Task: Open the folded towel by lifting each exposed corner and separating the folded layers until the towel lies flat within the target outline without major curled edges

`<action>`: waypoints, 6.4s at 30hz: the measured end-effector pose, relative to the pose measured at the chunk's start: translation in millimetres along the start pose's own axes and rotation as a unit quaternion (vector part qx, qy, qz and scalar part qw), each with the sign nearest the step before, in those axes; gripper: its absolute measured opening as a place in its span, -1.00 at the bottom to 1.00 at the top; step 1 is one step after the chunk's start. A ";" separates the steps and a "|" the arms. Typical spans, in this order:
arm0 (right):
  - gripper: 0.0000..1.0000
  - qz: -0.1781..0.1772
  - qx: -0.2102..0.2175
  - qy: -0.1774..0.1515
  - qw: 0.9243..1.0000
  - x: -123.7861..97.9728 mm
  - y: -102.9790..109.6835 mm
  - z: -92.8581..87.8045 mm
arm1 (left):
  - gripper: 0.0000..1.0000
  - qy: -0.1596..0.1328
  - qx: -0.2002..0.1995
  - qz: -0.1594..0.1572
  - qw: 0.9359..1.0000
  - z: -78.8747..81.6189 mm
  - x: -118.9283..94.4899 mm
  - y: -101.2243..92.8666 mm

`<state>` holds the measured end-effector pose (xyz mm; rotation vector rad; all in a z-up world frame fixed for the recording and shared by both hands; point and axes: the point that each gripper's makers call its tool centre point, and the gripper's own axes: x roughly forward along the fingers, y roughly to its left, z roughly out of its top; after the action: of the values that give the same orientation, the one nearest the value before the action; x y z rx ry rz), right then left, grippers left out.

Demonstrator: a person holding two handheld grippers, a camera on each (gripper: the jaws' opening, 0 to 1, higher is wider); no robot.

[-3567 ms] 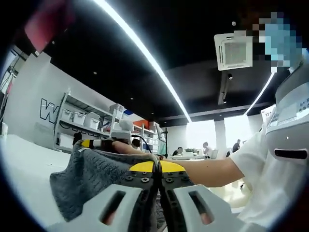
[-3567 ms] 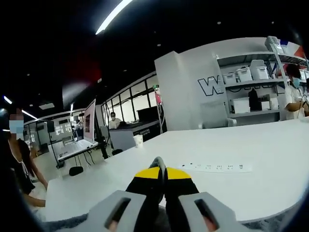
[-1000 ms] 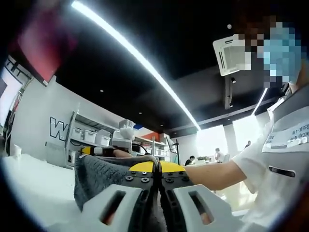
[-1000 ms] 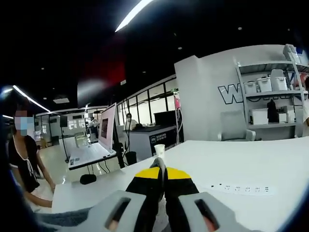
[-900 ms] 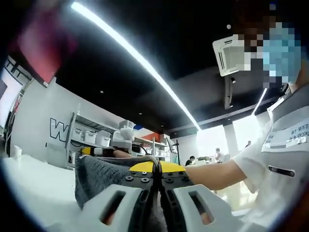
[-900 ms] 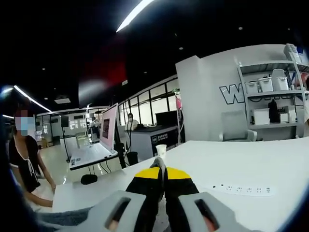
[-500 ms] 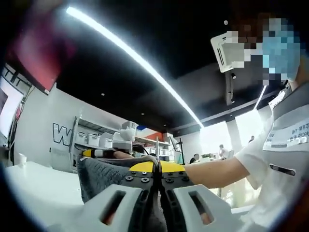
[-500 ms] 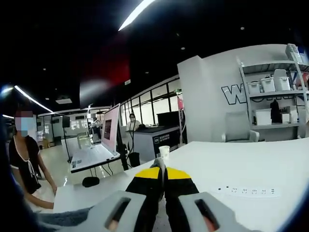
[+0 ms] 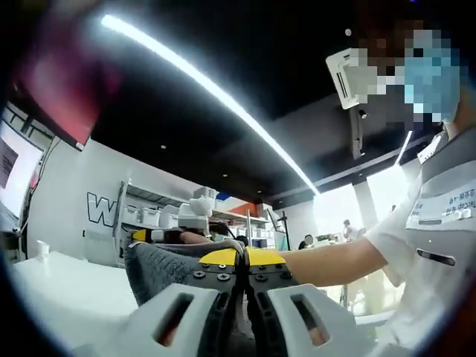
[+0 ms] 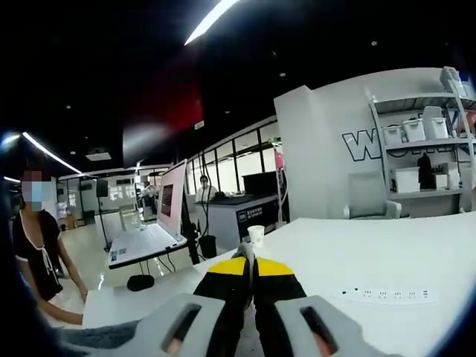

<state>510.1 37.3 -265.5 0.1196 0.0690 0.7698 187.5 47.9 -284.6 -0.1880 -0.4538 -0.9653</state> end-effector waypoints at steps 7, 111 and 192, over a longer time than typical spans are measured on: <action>-1.00 0.000 0.009 -0.007 1.000 2.9 4.2 1.4 | -1.00 -0.002 -0.001 -0.001 1.000 2.4 -4.1 4.4; -1.00 0.015 0.099 0.072 0.992 63.1 28.9 -121.6 | -0.98 0.088 0.024 0.052 0.994 -48.1 -101.0 67.0; -0.90 0.037 0.153 0.149 0.976 37.5 23.4 -190.5 | -0.97 0.108 0.004 0.052 0.993 -69.4 -114.4 71.4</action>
<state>500.6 95.8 -451.8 0.3010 0.4713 0.8438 211.0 149.3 -395.0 -0.0966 -0.2462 -0.8709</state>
